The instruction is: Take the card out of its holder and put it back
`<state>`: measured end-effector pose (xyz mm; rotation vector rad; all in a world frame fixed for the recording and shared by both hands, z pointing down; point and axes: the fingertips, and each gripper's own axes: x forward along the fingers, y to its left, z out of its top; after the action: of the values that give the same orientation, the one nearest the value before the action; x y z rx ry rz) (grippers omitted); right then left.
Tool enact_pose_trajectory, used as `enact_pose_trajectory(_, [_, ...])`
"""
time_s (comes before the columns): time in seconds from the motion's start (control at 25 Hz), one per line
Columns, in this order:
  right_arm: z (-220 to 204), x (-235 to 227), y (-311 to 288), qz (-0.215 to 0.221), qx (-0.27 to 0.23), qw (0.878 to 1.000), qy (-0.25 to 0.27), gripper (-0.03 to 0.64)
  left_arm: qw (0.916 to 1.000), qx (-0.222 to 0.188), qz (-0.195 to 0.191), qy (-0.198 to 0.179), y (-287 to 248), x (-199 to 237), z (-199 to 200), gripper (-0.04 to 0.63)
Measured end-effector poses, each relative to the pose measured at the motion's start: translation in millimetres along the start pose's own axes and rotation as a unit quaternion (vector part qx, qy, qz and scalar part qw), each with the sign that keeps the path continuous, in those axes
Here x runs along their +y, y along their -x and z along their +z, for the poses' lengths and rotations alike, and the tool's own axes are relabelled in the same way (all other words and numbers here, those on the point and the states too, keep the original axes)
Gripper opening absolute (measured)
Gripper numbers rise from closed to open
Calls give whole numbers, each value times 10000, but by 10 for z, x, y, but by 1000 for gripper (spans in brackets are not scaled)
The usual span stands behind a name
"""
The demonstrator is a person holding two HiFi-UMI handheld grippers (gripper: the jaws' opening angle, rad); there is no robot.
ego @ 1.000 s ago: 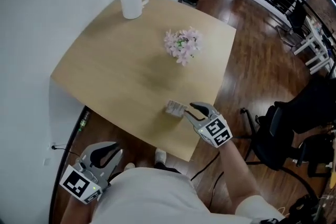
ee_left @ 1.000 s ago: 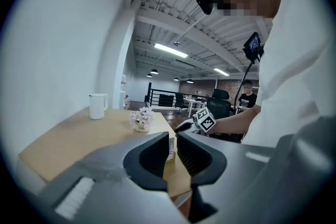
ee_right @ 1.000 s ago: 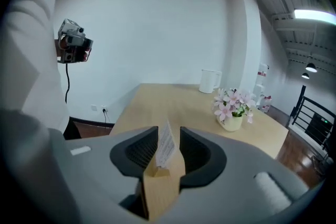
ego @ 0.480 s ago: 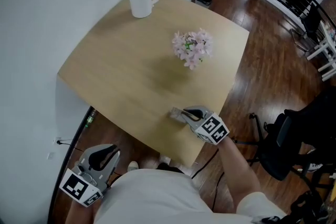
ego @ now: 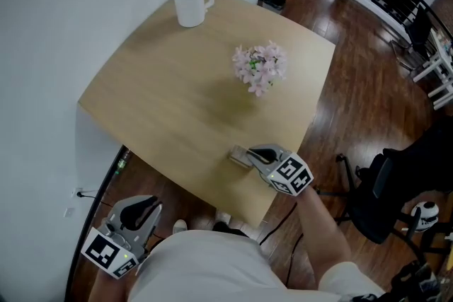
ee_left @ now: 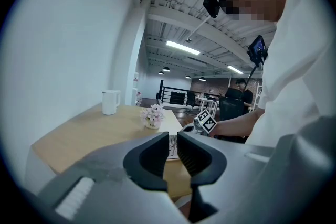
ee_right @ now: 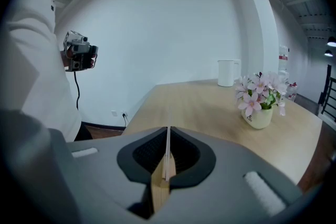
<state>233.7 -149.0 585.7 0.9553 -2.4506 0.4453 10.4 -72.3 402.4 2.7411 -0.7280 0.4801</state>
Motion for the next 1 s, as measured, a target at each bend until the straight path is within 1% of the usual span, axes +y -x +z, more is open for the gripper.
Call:
enact_pose_trajectory(0.16, [138,-10,107,-110,-50,9999,67,21,9999,-56,-86,-26,14,21,9,55])
enact_pose_trajectory(0.32, [356,35,267,-270,-100,9992,271,21,9997,-133,-176,-63,80,56,14,55])
enact_pose_trajectory(0.6, [687,251,481,-568,-164,9972,462,21,9987,-299,-386,-128,262,152,-21,55])
enact_pose_trajectory(0.8, [857,656,504,-653,-143,9964,523,21,9976,-397,-530,-186,506,250,-91,55])
enact_pose_trajectory(1.0, [1024,1238,490,-712,-193,9957,569,21,9965,-473,-655,-229,830,358,-193,55])
